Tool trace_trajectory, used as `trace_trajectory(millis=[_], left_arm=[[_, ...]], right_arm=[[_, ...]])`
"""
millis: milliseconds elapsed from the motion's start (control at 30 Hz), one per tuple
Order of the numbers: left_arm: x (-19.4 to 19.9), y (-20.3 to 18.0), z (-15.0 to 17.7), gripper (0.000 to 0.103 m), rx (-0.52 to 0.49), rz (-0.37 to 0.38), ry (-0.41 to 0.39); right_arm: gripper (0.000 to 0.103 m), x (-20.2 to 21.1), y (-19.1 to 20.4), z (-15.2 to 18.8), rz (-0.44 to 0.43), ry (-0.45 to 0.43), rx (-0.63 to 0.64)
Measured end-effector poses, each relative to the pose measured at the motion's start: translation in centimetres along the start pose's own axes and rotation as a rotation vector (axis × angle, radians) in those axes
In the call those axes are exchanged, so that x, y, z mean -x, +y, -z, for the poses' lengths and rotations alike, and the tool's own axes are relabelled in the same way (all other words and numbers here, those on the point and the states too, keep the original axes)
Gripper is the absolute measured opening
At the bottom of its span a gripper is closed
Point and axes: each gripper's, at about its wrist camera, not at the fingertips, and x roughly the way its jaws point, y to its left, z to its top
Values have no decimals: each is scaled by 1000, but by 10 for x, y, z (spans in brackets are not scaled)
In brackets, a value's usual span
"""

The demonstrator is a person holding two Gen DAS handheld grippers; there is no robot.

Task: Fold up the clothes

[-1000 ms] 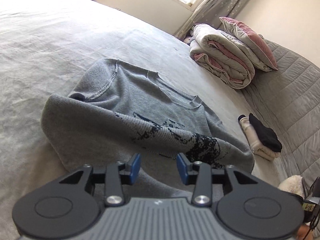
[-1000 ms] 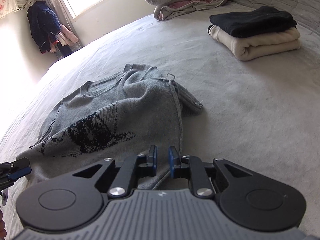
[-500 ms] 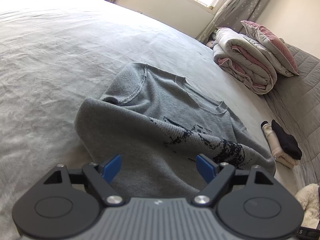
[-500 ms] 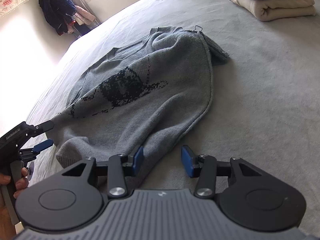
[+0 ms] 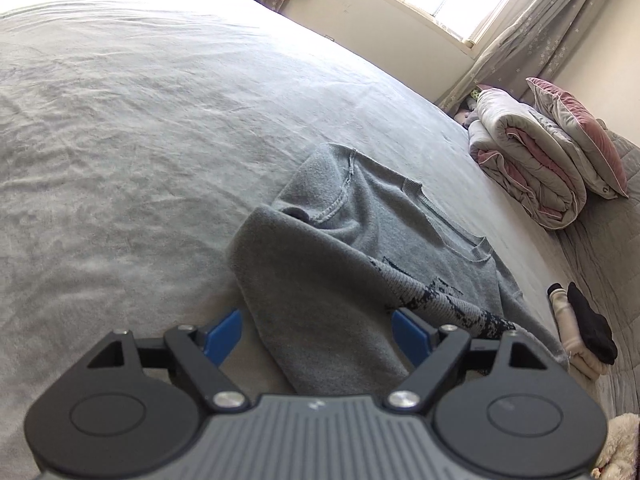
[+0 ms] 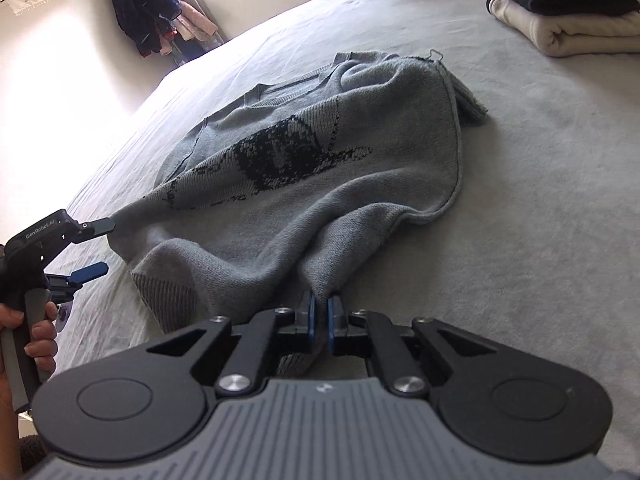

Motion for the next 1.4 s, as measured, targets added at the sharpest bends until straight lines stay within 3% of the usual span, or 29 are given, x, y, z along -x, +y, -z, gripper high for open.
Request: trace_trajectory(millis=[300,533,633,733,800,833,867,1133,1300,1400], left_arm=[[3,19,-5,83,9,-21,3],[-1,22,-6,80,24,-15,18],[-7,23,-6,77,27,-9,42],[-14,23,-5,74,29,-18,56],[-18,23,-5,68,29,-21,65],[-20,23,-5,66,29,-19,70],[-21,23,-5,63,28,-17,75],[-26,18,-4,42,5,3,97],[-25,14,-3,8,-15,19,107],[-18,12,-3,5,-25,51,108]], right_arm=[[5,41,-61,-10,151,-114,-74],[6,31,-75,-17,221,-88,-85],[18,28,-66,-19,230,-88,-54],[19,31,-53,-23,259,-112,15],[32,34,-42,-25,269,-141,61],[47,36,-37,-25,264,-158,79],[51,38,-32,-25,253,-174,98],[51,28,23,-22,129,-179,261],[51,9,57,-11,25,-131,348],[51,-4,82,0,-50,-98,441]])
